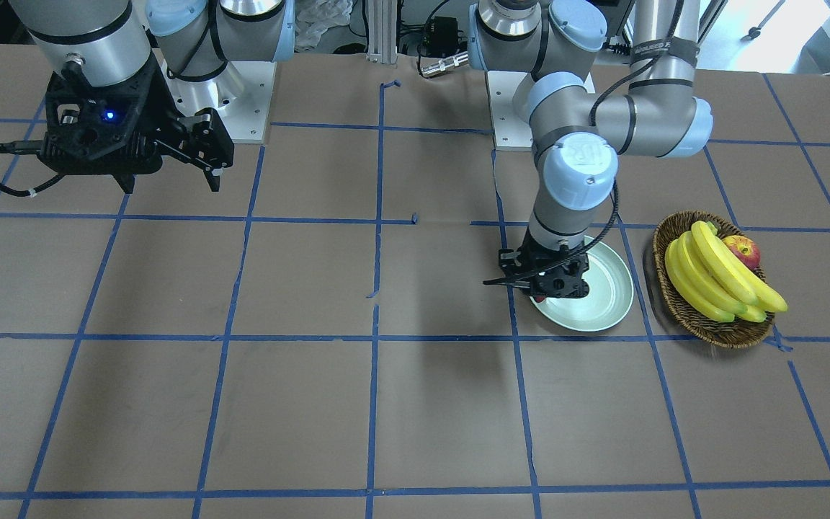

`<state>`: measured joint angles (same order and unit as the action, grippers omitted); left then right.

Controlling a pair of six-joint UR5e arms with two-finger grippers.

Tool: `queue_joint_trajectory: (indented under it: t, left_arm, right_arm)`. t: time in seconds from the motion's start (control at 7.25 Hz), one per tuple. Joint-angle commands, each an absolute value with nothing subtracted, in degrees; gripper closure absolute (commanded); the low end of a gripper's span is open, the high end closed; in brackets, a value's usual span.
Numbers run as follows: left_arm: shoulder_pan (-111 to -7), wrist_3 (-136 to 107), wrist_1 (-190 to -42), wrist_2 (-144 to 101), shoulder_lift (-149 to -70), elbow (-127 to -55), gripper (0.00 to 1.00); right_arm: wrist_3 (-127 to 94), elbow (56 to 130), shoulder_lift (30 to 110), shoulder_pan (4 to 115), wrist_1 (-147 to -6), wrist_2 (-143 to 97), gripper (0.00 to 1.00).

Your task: Collect all strawberries into plate

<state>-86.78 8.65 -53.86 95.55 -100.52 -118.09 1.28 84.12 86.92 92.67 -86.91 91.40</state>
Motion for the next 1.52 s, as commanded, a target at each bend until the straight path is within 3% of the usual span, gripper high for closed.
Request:
queue_joint_trajectory:
  t: [0.0,0.14,0.28,0.69,1.1,1.38]
  left_arm:
    - [-76.4,20.1,-53.8,95.7,-98.1,-122.6,0.85]
    - [-75.8,20.0,-53.6,95.6,-98.0,-123.2,0.5]
    - [-76.1,19.3,-53.8,95.5,-97.5,-123.1,0.01]
    - [-80.0,15.9,-59.7,94.7,-91.8,-119.1,0.0]
    - [-87.9,8.7,-86.2,86.0,-89.1,-97.2,0.0]
    - [-88.4,3.6,-87.1,84.3,-87.7,-92.6,0.0]
  right_arm:
    - [1.3,84.2,86.9,92.6,-86.8,91.3,0.0]
    - [1.3,84.2,86.9,92.6,-86.8,91.4,0.0]
    - [1.3,84.3,86.9,92.6,-86.8,91.3,0.0]
    - [1.2,84.3,87.0,92.7,-86.8,91.3,0.0]
    - [1.3,84.2,87.1,92.7,-86.7,91.5,0.0]
    - [1.2,84.0,87.0,93.0,-86.6,91.5,0.0]
